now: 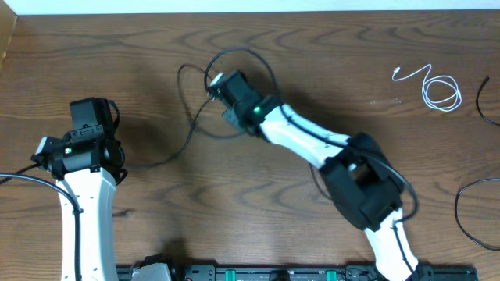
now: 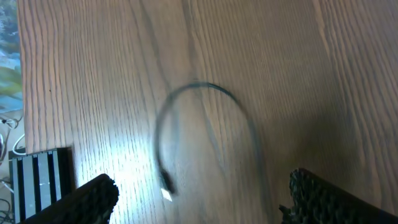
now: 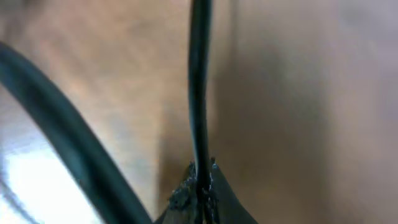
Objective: Untangle cables
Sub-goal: 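Drag the black cable to the right edge with the right gripper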
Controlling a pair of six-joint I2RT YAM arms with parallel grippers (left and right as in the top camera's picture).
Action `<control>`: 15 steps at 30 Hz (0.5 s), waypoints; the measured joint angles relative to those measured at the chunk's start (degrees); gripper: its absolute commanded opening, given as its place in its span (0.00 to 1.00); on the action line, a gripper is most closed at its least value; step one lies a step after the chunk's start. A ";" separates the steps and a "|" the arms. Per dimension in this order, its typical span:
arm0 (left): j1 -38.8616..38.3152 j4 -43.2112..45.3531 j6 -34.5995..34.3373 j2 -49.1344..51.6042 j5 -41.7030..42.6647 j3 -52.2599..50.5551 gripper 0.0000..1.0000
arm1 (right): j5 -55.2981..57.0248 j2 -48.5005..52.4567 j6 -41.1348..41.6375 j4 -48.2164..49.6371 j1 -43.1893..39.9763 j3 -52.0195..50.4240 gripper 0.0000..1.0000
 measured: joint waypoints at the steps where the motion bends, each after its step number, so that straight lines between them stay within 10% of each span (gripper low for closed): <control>1: -0.02 -0.02 0.00 0.00 0.00 0.00 0.89 | 0.98 -1.70 -0.37 0.07 -1.07 -0.02 0.01; 15: -0.02 0.02 0.00 0.00 2.03 0.00 0.89 | 17.88 -19.69 -2.71 3.06 -33.79 0.00 0.01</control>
